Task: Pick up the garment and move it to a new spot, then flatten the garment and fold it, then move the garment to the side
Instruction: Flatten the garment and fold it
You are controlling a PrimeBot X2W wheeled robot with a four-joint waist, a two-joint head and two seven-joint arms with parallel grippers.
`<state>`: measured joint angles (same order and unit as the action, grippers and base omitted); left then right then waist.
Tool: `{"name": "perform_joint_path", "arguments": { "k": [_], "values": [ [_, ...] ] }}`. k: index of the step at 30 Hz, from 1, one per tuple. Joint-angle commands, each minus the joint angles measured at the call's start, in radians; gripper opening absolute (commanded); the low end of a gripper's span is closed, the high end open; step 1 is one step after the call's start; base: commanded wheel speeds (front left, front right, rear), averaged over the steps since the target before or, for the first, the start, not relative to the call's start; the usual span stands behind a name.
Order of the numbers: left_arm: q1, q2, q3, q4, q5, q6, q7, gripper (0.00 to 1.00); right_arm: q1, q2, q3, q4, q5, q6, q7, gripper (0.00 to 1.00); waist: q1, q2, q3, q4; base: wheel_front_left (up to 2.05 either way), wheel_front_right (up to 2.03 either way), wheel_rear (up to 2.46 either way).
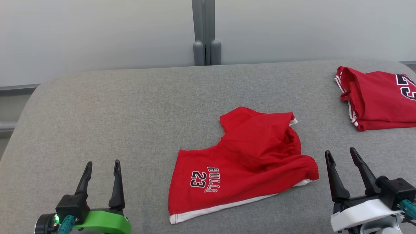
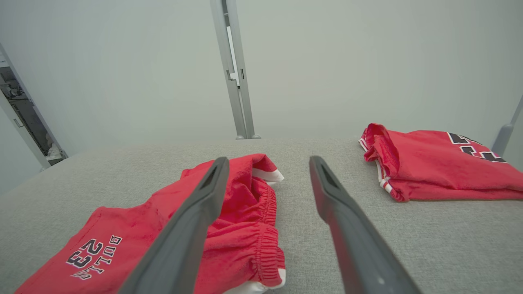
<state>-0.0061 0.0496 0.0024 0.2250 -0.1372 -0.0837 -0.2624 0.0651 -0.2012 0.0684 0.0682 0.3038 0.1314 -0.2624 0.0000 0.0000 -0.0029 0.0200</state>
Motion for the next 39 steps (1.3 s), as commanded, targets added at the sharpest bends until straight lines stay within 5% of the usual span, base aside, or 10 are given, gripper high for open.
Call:
{"name": "perform_joint_path", "arguments": {
  "k": [1, 39],
  "values": [
    [0.017, 0.002, 0.009, -0.005, 0.007, -0.001, -0.003, 1.0, 0.018, 0.005, -0.009, -0.009, -0.013, -0.002, -0.003, 1.0, 0.0, 0.0, -0.004, 0.001, 0.0, 0.0, 0.0],
    [0.043, 0.002, 0.041, 0.011, 0.005, -0.027, -0.003, 1.0, 0.057, 0.026, -0.037, 0.002, -0.062, -0.002, -0.003, 1.0, 0.0, 0.0, -0.017, 0.007, 0.0, 0.0, 0.0]
  ]
}}
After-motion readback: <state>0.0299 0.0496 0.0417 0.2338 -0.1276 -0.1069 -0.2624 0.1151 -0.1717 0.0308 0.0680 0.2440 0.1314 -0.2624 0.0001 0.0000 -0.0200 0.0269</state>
